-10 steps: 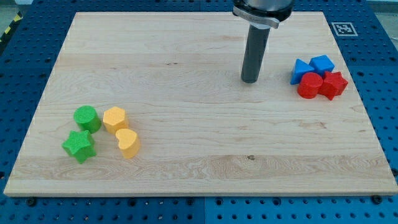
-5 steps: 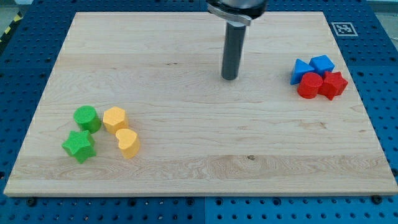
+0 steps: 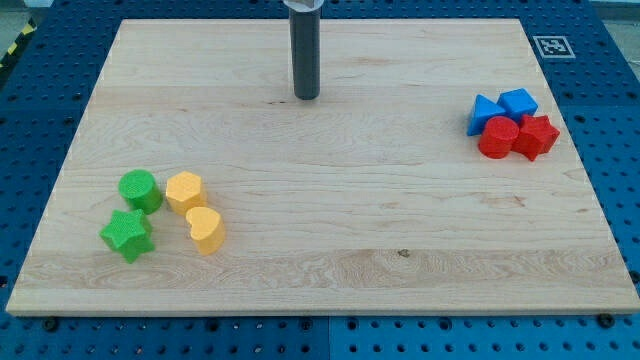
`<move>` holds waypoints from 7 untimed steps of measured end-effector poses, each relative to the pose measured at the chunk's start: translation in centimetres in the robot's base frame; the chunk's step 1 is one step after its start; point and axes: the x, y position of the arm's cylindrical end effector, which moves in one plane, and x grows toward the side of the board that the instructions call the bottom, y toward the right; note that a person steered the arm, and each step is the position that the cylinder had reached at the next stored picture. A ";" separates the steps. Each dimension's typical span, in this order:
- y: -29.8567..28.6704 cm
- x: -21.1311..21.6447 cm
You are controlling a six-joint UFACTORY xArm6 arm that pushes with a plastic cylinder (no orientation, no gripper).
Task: Point your arm at the green circle
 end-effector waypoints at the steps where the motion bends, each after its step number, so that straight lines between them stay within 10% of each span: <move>1: 0.0 0.0; 5: -17.4 -0.8; 7: -21.6 8.6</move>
